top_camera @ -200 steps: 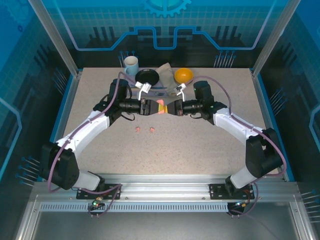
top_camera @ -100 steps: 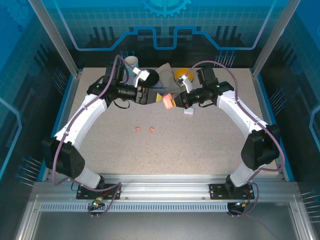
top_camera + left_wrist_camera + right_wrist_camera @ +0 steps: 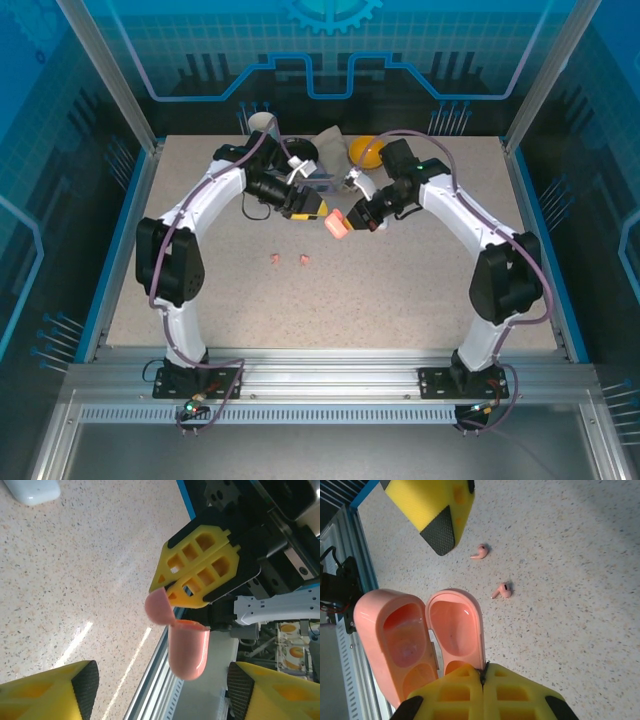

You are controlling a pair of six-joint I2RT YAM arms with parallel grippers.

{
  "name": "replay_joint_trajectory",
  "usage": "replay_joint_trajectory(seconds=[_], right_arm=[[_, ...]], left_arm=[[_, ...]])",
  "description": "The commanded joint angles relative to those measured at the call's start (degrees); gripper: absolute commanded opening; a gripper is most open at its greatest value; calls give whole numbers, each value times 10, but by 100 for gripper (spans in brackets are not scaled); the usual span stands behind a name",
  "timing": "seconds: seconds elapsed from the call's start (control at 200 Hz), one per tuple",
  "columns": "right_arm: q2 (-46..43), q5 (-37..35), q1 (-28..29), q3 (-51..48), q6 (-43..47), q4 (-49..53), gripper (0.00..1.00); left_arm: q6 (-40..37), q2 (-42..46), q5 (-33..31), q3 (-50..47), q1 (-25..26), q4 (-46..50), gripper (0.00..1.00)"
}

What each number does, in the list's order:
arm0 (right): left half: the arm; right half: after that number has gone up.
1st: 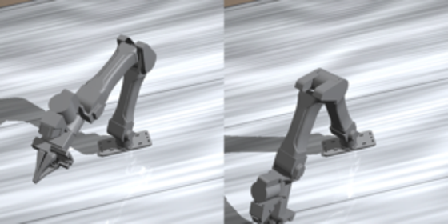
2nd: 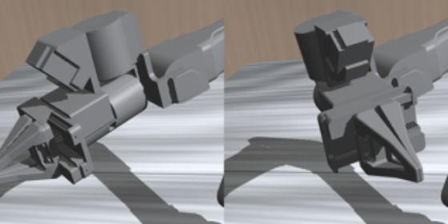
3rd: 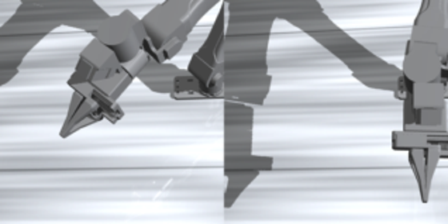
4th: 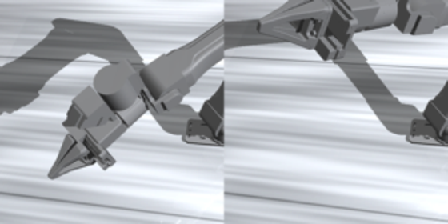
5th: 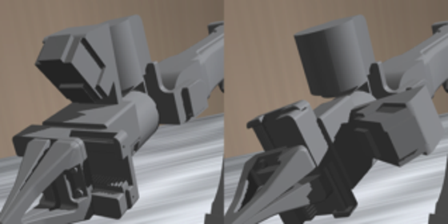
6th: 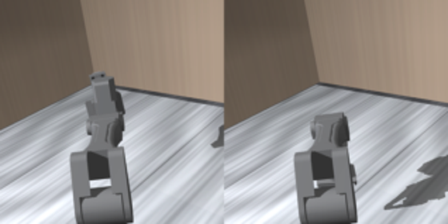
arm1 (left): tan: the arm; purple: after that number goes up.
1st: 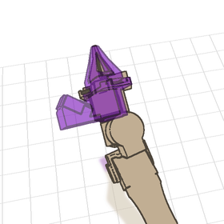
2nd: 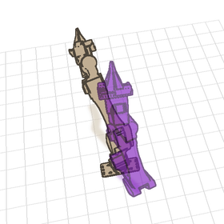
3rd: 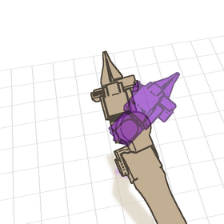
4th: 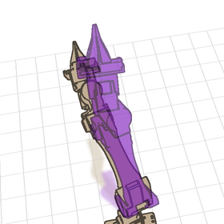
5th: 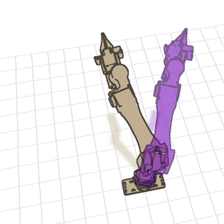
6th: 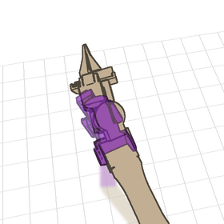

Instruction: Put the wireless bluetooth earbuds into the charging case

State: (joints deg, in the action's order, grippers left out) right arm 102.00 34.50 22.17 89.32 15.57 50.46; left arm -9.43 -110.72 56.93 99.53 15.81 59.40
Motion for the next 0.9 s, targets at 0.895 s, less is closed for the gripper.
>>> replay_joint_trajectory(seconds=[0.895], right_arm=[[54,9,35,64,34,29,0]], left_arm=[[-146,-84,75,69,32,191,37]])
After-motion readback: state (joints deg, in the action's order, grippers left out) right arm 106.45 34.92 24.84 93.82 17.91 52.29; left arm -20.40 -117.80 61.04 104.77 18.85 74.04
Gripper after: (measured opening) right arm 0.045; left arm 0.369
